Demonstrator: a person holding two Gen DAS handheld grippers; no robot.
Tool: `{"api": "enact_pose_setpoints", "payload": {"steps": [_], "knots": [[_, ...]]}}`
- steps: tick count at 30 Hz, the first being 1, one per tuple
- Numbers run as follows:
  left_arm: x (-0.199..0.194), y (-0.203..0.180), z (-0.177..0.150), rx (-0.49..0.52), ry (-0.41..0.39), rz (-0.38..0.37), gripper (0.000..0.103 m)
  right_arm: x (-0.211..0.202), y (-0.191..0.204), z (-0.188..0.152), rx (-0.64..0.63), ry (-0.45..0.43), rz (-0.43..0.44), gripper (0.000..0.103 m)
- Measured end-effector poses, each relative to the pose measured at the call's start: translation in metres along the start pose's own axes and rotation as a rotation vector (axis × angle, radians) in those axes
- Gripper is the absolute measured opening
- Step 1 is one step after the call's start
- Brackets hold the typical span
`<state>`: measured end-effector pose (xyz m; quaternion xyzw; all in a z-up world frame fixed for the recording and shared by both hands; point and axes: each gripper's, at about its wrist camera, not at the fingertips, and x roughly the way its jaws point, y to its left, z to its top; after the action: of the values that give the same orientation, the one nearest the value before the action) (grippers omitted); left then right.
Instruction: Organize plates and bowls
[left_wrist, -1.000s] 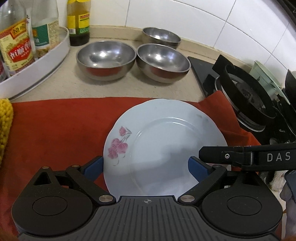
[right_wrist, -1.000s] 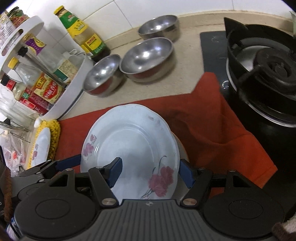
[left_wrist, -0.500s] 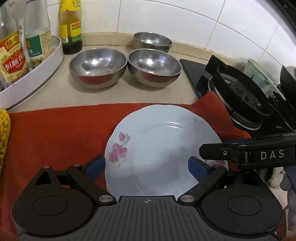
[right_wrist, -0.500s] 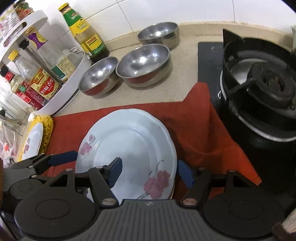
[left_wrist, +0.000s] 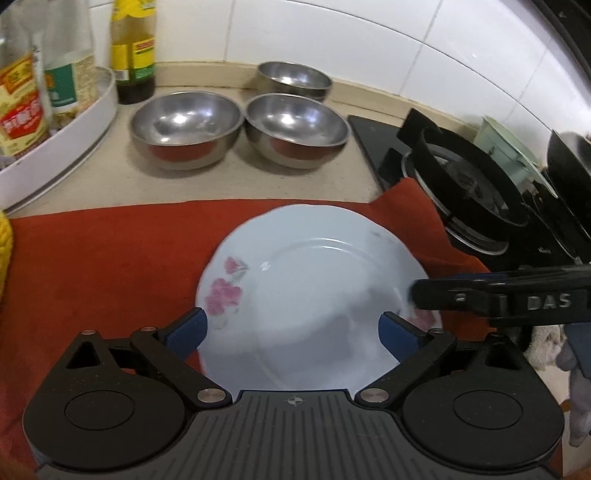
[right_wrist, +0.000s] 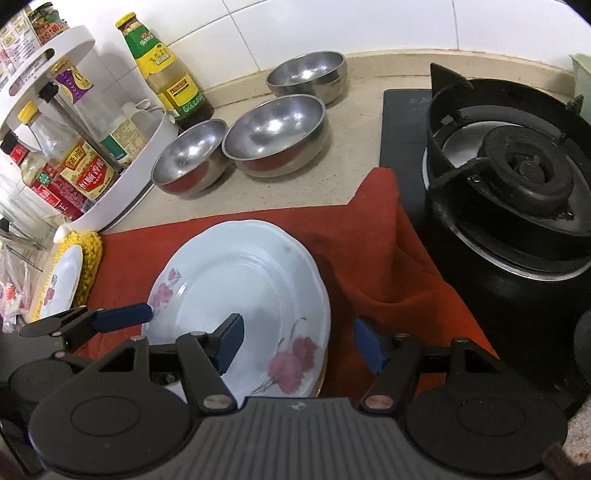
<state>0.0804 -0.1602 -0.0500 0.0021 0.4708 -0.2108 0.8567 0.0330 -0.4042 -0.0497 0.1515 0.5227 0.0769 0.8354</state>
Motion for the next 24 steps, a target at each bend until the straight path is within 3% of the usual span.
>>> {"api": "enact_pose_setpoints", "payload": {"steps": [4,7,13,18,24], "knots": [[0.01,0.012,-0.003,-0.064,0.057,-0.011,0.101,-0.01,-0.003,-0.006,-0.016,-0.04,-0.01,0.062],[0.016,0.011,-0.007,-0.079,0.088,-0.031,0.101,-0.007,-0.002,-0.012,-0.04,-0.005,0.011,0.062],[0.014,0.011,-0.009,-0.073,0.084,-0.004,0.099,0.005,0.004,-0.021,-0.021,0.035,0.102,0.066],[0.012,0.011,-0.011,-0.068,0.085,-0.013,0.1,0.005,0.009,-0.022,-0.033,0.043,0.094,0.069],[0.009,0.016,-0.012,-0.08,0.074,0.022,0.1,0.007,0.001,-0.019,0.058,0.074,0.172,0.071]]}}
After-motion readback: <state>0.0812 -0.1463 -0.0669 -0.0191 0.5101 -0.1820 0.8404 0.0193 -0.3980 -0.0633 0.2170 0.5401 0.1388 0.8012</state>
